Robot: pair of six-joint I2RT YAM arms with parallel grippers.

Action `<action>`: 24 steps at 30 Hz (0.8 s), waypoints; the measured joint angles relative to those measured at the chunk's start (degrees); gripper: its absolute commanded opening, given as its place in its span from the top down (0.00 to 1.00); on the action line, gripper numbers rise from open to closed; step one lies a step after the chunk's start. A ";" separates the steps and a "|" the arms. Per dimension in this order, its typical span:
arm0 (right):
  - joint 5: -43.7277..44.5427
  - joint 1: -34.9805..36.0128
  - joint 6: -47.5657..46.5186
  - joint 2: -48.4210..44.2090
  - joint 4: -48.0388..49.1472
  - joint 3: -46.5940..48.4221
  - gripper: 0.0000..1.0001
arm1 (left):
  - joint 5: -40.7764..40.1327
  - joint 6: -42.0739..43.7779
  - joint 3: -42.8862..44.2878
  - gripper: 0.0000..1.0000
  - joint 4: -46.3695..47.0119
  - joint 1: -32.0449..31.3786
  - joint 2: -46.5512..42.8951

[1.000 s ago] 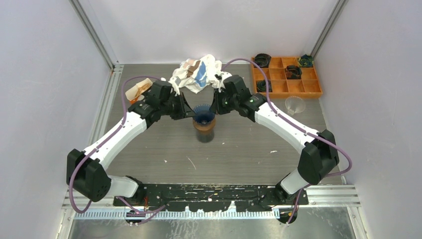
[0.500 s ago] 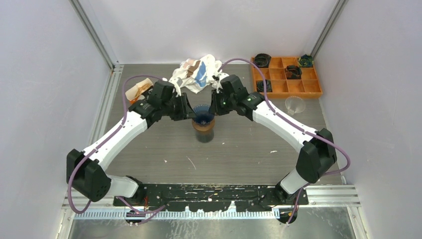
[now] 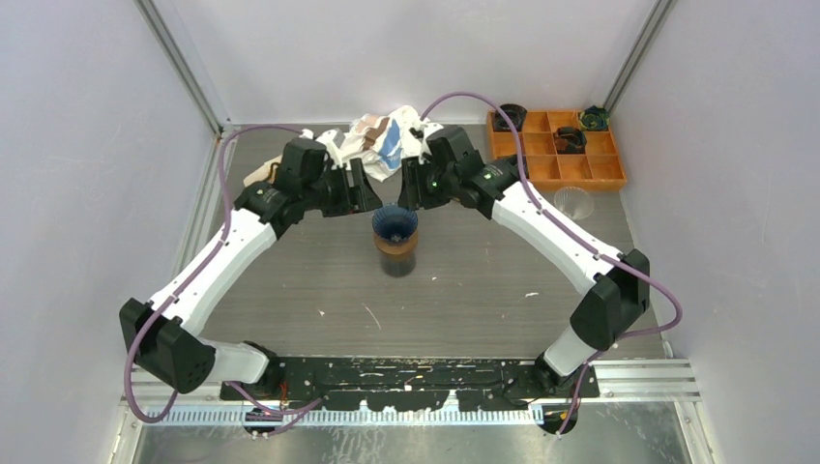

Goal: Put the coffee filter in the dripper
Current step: Place the coffee dripper in the dripper holder, then adjust the coffee filter holder at the center of the board.

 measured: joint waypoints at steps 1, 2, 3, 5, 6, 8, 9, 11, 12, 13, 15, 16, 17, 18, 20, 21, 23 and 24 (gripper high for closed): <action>0.13 -0.04 -0.26 -0.11 -0.07 0.59 0.46 | -0.20 0.50 0.07 0.29 -0.13 0.52 -0.22; 0.37 -0.09 -0.52 -0.42 -0.07 0.83 0.44 | -0.35 1.25 0.07 0.28 -0.48 1.42 -0.61; 0.70 -0.15 -0.72 -0.83 -0.17 0.85 0.41 | -0.55 1.75 0.07 0.27 -0.81 2.14 -0.98; 1.81 -0.44 -1.33 -2.01 -1.11 0.79 0.38 | -0.87 3.58 0.07 0.26 -1.55 4.79 -2.27; 2.47 -0.59 -1.73 -2.84 -1.44 0.68 0.37 | -1.18 4.44 0.07 0.26 -1.88 6.40 -3.08; 3.87 -0.98 -2.56 -4.90 -1.75 0.04 0.35 | -1.97 6.23 0.07 0.26 -2.43 9.68 -4.52; 4.70 -1.27 -2.95 -6.21 -1.81 -0.46 0.34 | -2.29 7.26 0.13 0.25 -2.82 11.41 -5.14; 6.25 -2.01 -3.82 -9.16 -1.88 -1.81 0.31 | -3.13 9.62 0.57 0.25 -3.63 14.93 -5.66; 6.99 -2.45 -4.15 -10.64 -1.84 -2.51 0.30 | -3.32 10.01 0.68 0.25 -3.72 15.39 -5.66; 7.69 -2.95 -4.59 -12.20 -1.77 -3.30 0.28 | -3.72 10.97 0.94 0.24 -3.96 16.52 -5.55; 8.98 -4.04 -5.40 -15.13 -1.38 -5.09 0.25 | -4.55 13.14 1.49 0.24 -4.76 18.53 -5.18; 9.53 -4.72 -5.81 -16.48 -1.11 -6.16 0.24 | -5.07 14.32 1.99 0.24 -5.29 19.54 -4.63; 9.94 -5.44 -6.32 -17.84 -1.01 -7.30 0.21 | -5.46 15.17 2.49 0.24 -5.60 20.26 -4.02; 10.36 -6.23 -6.78 -19.02 -0.79 -8.37 0.19 | -5.97 16.48 3.21 0.24 -5.88 21.16 -3.04; 10.86 -7.85 -7.74 -20.90 -0.04 -10.43 0.17 | -6.78 18.91 4.48 0.24 -6.10 22.91 -0.85; 11.08 -8.61 -8.17 -21.68 0.17 -11.32 0.16 | -7.06 19.85 5.03 0.23 -6.23 23.78 0.33; 11.37 -10.75 -9.20 -23.50 1.22 -13.75 0.11 | -7.48 22.10 6.43 0.23 -6.91 25.55 2.86; 11.63 -11.52 -9.60 -24.20 1.55 -14.73 0.08 | -7.65 22.82 7.06 0.23 -7.17 26.16 3.98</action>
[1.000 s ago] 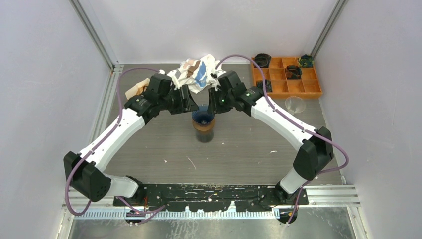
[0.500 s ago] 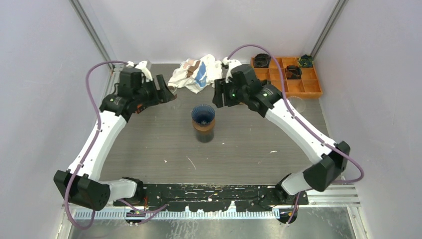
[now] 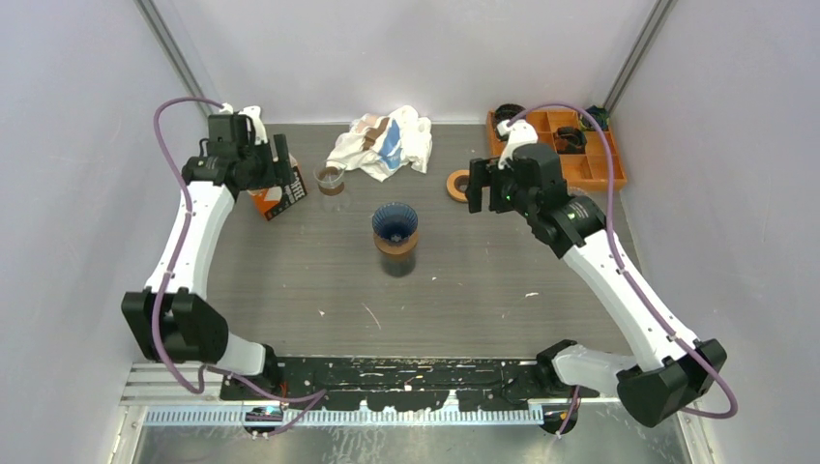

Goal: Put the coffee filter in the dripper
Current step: Adjust the coffee filter holder at the center of the board.

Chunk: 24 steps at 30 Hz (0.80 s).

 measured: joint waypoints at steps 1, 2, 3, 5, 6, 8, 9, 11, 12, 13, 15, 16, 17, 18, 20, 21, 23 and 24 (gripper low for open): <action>0.44 -0.81 -0.48 -0.85 0.37 -1.18 0.05 | -0.09 1.07 0.98 0.24 -0.46 0.79 1.49; 1.07 -1.46 -0.85 -1.68 0.83 -2.32 0.03 | -0.28 2.21 2.08 0.24 -0.81 1.49 3.06; 1.75 -1.86 -1.22 -2.45 1.14 -3.23 0.01 | -0.44 2.95 2.84 0.24 -0.98 1.99 4.44; 3.39 -2.23 -2.03 -4.57 2.21 -5.84 0.00 | -0.57 4.37 3.93 0.24 -1.27 2.75 6.67; 4.37 -2.23 -2.47 -6.08 2.99 -7.41 0.00 | -0.70 5.25 4.46 0.24 -1.49 3.04 7.87; 6.08 -2.23 -3.23 -8.68 4.11 -9.79 0.00 | -1.09 6.62 5.31 0.26 -1.66 3.32 10.03; 7.15 -2.23 -3.54 -10.25 4.87 -11.06 0.00 | -1.25 7.17 5.88 0.27 -1.79 3.39 11.21; 9.53 -2.23 -4.15 -13.33 6.49 -13.35 0.00 | -1.77 8.41 7.15 0.32 -2.16 3.41 13.44; 10.71 -2.23 -4.48 -14.78 7.26 -14.36 0.00 | -2.01 8.79 7.63 0.34 -2.23 3.43 14.34; 11.65 -2.23 -4.68 -15.93 8.09 -15.21 0.00 | -2.32 9.44 8.28 0.36 -2.45 3.43 15.37; 13.38 -2.23 -5.05 -18.25 10.32 -17.38 0.00 | -2.84 10.25 9.73 0.38 -2.71 3.43 17.22; 14.01 -2.23 -5.25 -19.28 11.06 -18.45 0.00 | -3.13 10.78 10.71 0.41 -2.78 3.43 18.29; 14.47 -2.23 -5.49 -19.93 11.54 -19.17 0.00 | -3.45 11.15 11.65 0.43 -2.71 3.43 19.34; 14.97 -2.23 -5.75 -20.48 12.04 -19.82 0.00 | -3.69 11.32 12.26 0.45 -2.69 3.45 20.15; 15.91 -2.23 -6.14 -20.96 12.76 -20.79 0.00 | -4.15 11.69 13.14 0.46 -2.71 3.48 21.66; 16.24 -2.23 -6.29 -21.03 13.11 -21.11 0.00 | -4.44 11.89 13.51 0.46 -2.75 3.45 22.45; 16.74 -2.23 -6.47 -21.03 13.84 -21.57 0.00 | -4.57 12.44 13.84 0.48 -2.75 3.45 23.65; 16.94 -2.23 -6.51 -21.03 14.08 -21.73 0.00 | -4.57 12.52 13.84 0.49 -2.78 3.45 24.11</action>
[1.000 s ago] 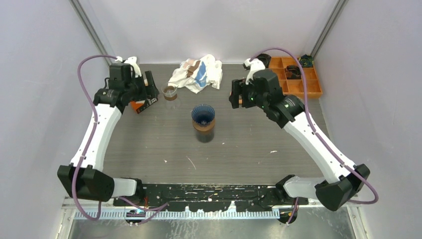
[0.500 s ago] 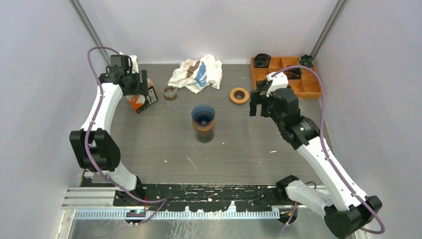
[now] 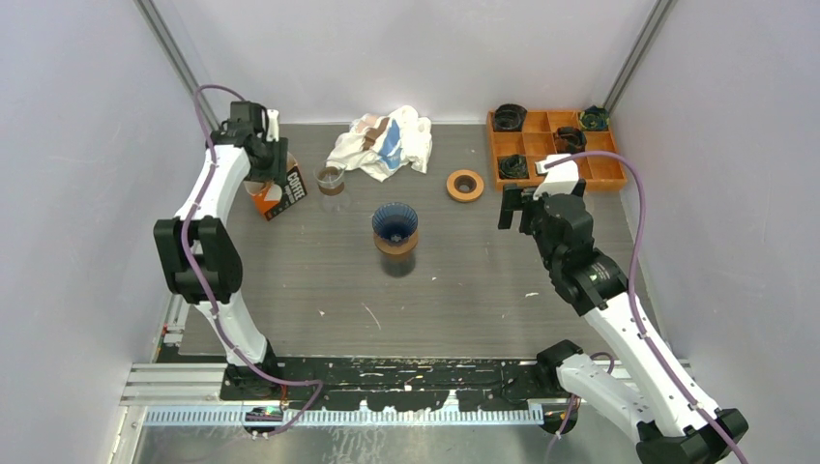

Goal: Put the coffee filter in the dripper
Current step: Adjust the coffee filter holder at the center of the board.

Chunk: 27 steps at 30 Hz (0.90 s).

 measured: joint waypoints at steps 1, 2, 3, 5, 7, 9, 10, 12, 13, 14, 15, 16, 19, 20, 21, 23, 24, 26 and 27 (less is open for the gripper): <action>0.17 0.00 -0.04 -0.07 0.39 -0.22 0.00 | 0.00 0.13 0.00 0.50 -0.11 0.00 0.44; 0.33 0.00 -0.07 -0.11 0.55 -0.37 0.00 | 0.00 0.20 0.00 0.52 -0.22 0.00 0.90; 0.55 0.00 -0.15 -0.13 0.74 -0.52 0.00 | 0.00 0.17 0.00 0.55 -0.31 0.00 1.18; 0.83 0.00 -0.20 -0.13 1.20 -0.68 0.00 | 0.00 0.17 0.00 0.61 -0.46 0.02 1.57; 1.09 0.00 -0.24 -0.13 1.55 -0.83 0.00 | 0.00 0.15 0.00 0.68 -0.52 0.00 1.64; 1.27 0.00 -0.33 -0.22 2.05 -1.11 0.00 | 0.02 0.04 0.00 0.72 -0.61 0.02 1.64; 1.33 0.00 -0.42 -0.24 2.34 -1.29 0.00 | 0.02 0.07 0.00 0.74 -0.66 0.00 1.64; 1.44 0.00 -0.48 -0.26 2.69 -1.51 0.00 | 0.00 -0.09 0.00 0.76 -0.87 0.00 1.64; 1.44 0.00 -0.59 -0.26 2.84 -1.62 0.00 | 0.00 -0.15 0.00 0.78 -0.92 0.02 1.64; 1.44 0.00 -0.61 -0.26 2.89 -1.66 0.00 | 0.02 -0.24 0.00 0.79 -0.98 0.02 1.64; 1.46 0.00 -0.63 -0.26 2.97 -1.70 0.00 | 0.02 -0.33 0.00 0.80 -1.16 0.02 1.64; 1.46 0.00 -0.66 -0.26 3.10 -1.77 0.00 | 0.02 -0.39 0.00 0.81 -1.25 0.00 1.64; 1.46 0.00 -0.79 -0.31 3.39 -1.97 0.00 | 0.02 -1.01 0.00 0.85 -1.27 0.00 1.64; 1.46 0.00 -0.79 -0.35 3.43 -2.05 0.00 | 0.02 -1.36 0.00 0.86 -1.27 0.00 1.64; 1.46 0.00 -0.81 -0.46 3.45 -2.16 0.00 | 0.02 -1.62 0.00 0.87 -1.29 0.02 1.64; 1.46 0.00 -0.81 -0.61 3.50 -2.29 0.00 | 0.02 -2.19 0.00 0.88 -1.31 0.02 1.64; 1.46 0.00 -0.81 -0.63 3.56 -2.29 0.00 | 0.02 -2.75 0.00 0.89 -1.40 0.00 1.64; 1.46 0.00 -0.83 -0.66 3.69 -2.32 0.00 | 0.07 -3.52 0.00 0.89 -1.49 0.00 1.64; 1.46 0.00 -0.81 -0.68 3.69 -2.36 0.00 | 0.07 -4.07 0.00 0.89 -1.51 0.00 1.64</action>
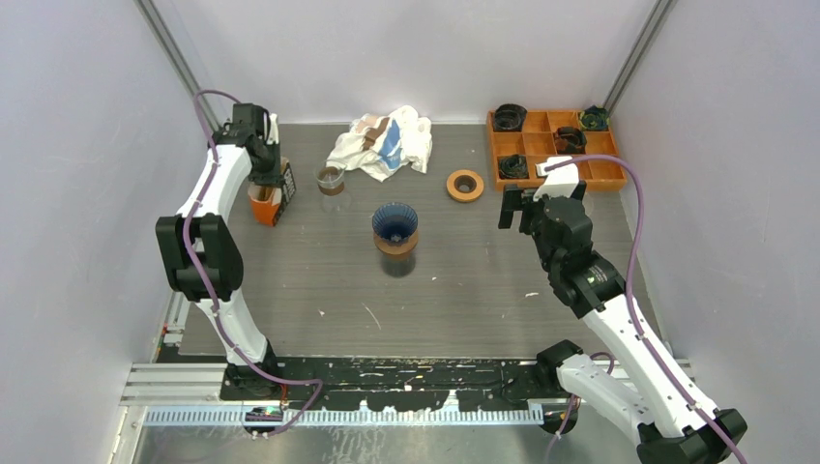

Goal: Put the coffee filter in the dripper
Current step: Adjust the coffee filter holder at the center of the board.

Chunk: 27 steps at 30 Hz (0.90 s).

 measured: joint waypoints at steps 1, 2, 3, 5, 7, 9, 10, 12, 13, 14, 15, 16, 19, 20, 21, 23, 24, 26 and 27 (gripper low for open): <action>0.00 0.00 0.00 -0.07 0.00 -0.04 0.00 | 0.02 -0.44 0.00 0.90 -0.02 0.00 0.00; -0.02 0.00 -0.02 -0.15 0.00 -0.09 0.00 | 0.02 -0.68 0.00 0.91 -0.04 0.00 0.00; 0.00 0.00 -0.02 -0.20 0.00 -0.11 0.00 | 0.02 -1.01 0.02 0.92 -0.11 0.00 0.00; 0.00 0.00 -0.02 -0.28 0.00 -0.13 0.00 | 0.00 -1.95 0.11 0.92 -0.44 0.00 0.00; 0.00 0.00 -0.02 -0.31 0.02 -0.13 0.00 | -0.04 -2.86 0.50 0.93 -1.33 0.00 0.00; -0.02 0.00 -0.02 -0.31 0.02 -0.15 0.00 | -0.04 -3.82 0.96 0.94 -1.92 0.00 0.00; -0.02 0.00 0.00 -0.31 0.02 -0.15 0.00 | -0.07 -4.31 1.16 0.94 -2.12 0.00 0.00; -0.02 0.00 0.00 -0.31 0.04 -0.22 0.00 | -0.09 -5.18 1.46 0.94 -2.36 0.00 0.00; -0.02 0.00 0.00 -0.31 0.04 -0.24 0.00 | -0.09 -5.53 1.60 0.93 -2.40 0.00 0.00; -0.02 0.00 0.00 -0.31 0.04 -0.26 0.00 | -0.07 -5.99 1.66 0.92 -2.40 0.00 0.00; -0.02 0.00 0.00 -0.31 0.04 -0.28 0.00 | -0.07 -6.27 1.68 0.91 -2.43 0.00 0.00; -0.02 0.00 0.00 -0.37 0.07 -0.35 0.00 | -0.04 -6.51 1.68 0.89 -2.49 0.00 0.00; -0.04 0.00 0.00 -0.68 0.09 -0.57 0.00 | 0.00 -6.82 1.68 0.83 -2.71 0.00 0.02; -0.07 0.00 0.00 -0.68 0.11 -0.59 0.00 | 0.00 -6.88 1.68 0.81 -2.73 0.00 0.02; -0.07 0.00 0.00 -0.68 0.13 -0.61 0.00 | 0.00 -6.97 1.68 0.78 -2.73 0.00 0.02; -0.13 0.00 0.00 -0.66 0.20 -0.68 0.00 | 0.04 -7.28 1.68 0.75 -2.73 -0.02 0.02; -0.22 0.00 0.00 -0.66 0.22 -0.70 0.00 | 0.09 -7.56 1.68 0.73 -2.73 -0.04 0.02; -0.24 0.00 0.00 -0.66 0.26 -0.70 0.00 | 0.22 -7.96 1.68 0.71 -2.84 -0.07 0.02; -0.24 0.00 0.00 -0.66 0.26 -0.70 0.00 | 0.22 -8.07 1.68 0.70 -2.97 -0.09 0.02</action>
